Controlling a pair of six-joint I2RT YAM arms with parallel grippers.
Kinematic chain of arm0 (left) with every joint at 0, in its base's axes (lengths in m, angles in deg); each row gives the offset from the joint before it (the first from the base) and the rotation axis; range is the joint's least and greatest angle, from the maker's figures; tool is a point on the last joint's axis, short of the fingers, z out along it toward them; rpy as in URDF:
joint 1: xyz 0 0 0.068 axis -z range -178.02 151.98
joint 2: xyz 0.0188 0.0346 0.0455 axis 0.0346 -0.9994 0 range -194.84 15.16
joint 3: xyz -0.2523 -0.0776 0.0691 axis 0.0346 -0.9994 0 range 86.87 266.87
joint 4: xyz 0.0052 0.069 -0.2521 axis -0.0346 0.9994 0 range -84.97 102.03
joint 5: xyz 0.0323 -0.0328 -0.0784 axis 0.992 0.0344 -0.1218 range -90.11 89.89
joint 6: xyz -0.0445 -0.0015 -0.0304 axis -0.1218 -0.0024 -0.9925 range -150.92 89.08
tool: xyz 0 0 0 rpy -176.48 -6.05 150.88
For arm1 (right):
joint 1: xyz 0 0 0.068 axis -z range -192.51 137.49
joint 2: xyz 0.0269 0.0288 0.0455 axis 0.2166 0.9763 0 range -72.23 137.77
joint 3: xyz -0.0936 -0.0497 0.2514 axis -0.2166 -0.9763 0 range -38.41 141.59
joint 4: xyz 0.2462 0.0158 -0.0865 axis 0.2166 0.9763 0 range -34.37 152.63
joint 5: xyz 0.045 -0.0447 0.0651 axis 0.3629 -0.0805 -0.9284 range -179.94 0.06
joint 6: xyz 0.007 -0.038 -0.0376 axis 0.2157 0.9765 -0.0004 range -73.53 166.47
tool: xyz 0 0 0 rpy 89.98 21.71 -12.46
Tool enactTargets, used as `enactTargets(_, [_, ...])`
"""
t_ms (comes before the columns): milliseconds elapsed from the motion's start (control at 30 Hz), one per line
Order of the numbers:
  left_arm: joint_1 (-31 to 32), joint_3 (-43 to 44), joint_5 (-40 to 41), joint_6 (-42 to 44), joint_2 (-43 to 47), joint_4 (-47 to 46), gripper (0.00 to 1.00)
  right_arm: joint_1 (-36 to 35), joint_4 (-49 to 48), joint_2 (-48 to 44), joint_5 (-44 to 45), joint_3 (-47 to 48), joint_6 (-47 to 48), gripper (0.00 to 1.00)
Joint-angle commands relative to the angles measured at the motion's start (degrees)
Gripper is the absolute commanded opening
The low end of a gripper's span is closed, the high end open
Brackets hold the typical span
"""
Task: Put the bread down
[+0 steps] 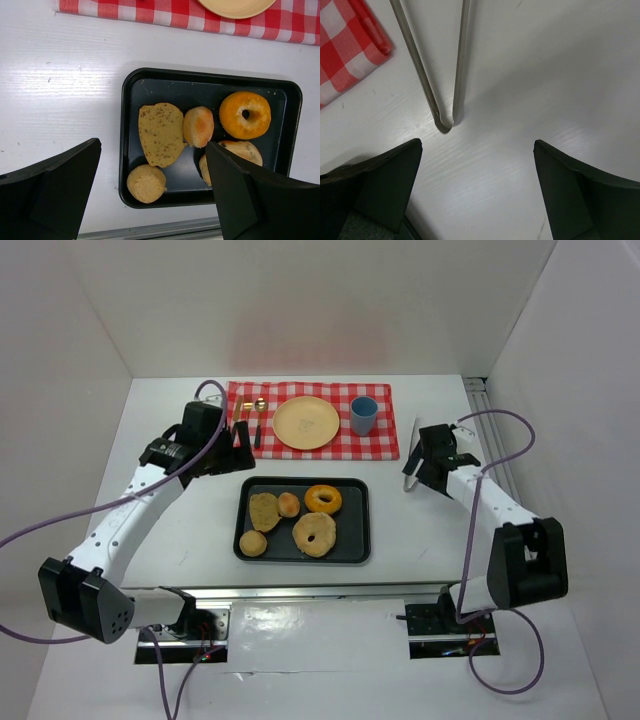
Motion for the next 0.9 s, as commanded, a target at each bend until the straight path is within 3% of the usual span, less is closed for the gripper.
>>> enactTargets(0, [-0.62, 0.06, -1.95, -1.68, -0.55, -0.83, 0.99, 2.43, -8.76, 5.58, -4.43, 2.70, 6.95, 1.00])
enactTargets(333, [-0.62, 1.38, -3.18, -2.21, -2.75, -1.53, 0.98, 2.96, -17.57, 19.22, -5.93, 8.93, 11.62, 1.00])
enactTargets(467, [-1.14, 1.90, -3.18, -2.21, -3.89, -1.53, 0.98, 2.96, -16.77, 24.93, -2.07, 12.28, 11.62, 1.00])
enactTargets(633, [-1.15, 1.90, -3.18, -2.21, -4.42, -1.53, 0.98, 2.96, -17.30, 30.47, 1.44, 15.44, 11.09, 0.93])
enactTargets(867, [-1.15, 2.43, -2.56, -2.21, -4.95, -1.53, 0.98, 3.49, -18.70, 33.55, 4.53, 16.85, 10.56, 0.90])
